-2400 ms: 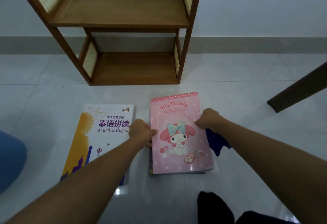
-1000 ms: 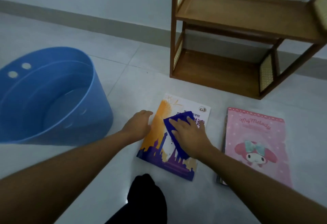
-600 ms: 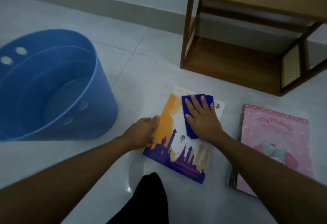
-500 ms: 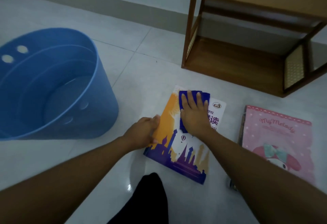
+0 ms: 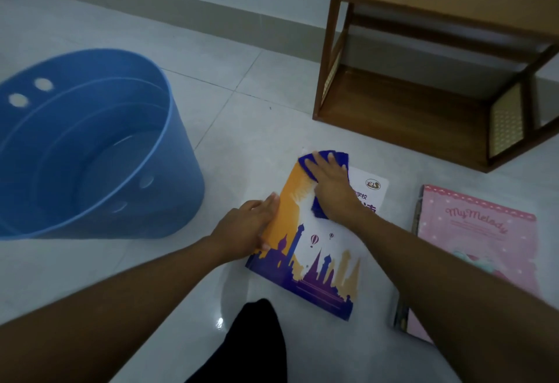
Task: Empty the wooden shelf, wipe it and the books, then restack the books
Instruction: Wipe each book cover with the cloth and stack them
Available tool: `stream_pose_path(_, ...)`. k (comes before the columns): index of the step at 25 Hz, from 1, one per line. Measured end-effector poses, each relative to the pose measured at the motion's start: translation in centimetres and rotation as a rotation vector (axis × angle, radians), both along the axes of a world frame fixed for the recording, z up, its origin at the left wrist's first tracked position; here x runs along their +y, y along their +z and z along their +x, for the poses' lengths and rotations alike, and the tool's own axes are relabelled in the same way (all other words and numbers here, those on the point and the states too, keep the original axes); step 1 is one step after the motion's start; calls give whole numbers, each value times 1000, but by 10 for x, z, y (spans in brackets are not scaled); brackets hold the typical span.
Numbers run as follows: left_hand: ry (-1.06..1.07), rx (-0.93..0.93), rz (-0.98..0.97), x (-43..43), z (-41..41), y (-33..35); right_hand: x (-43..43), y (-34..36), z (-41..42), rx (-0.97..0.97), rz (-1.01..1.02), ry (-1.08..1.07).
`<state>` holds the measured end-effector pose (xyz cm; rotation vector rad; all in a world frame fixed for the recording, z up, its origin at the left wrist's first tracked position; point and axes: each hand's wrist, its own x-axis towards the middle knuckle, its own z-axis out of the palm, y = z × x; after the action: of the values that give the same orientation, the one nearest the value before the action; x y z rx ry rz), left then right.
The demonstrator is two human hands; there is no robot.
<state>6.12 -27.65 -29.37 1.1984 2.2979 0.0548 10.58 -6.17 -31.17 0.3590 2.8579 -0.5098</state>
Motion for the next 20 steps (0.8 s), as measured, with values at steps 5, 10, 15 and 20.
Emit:
stream_pose_path(5,-15,39,-63,1,-1,1,-22,-1,-3,24,39,170)
stream_pose_path(10,-34,114,-79,0,1,-3,22,-2,43,74,101,-49)
stream_pose_path(15,-46,158,-140,3,3,0,-3,-3,55,36,67,-276)
stream_pose_path(20,-46,155,-161,6,2,0,-32,-21,129,139,-88,453)
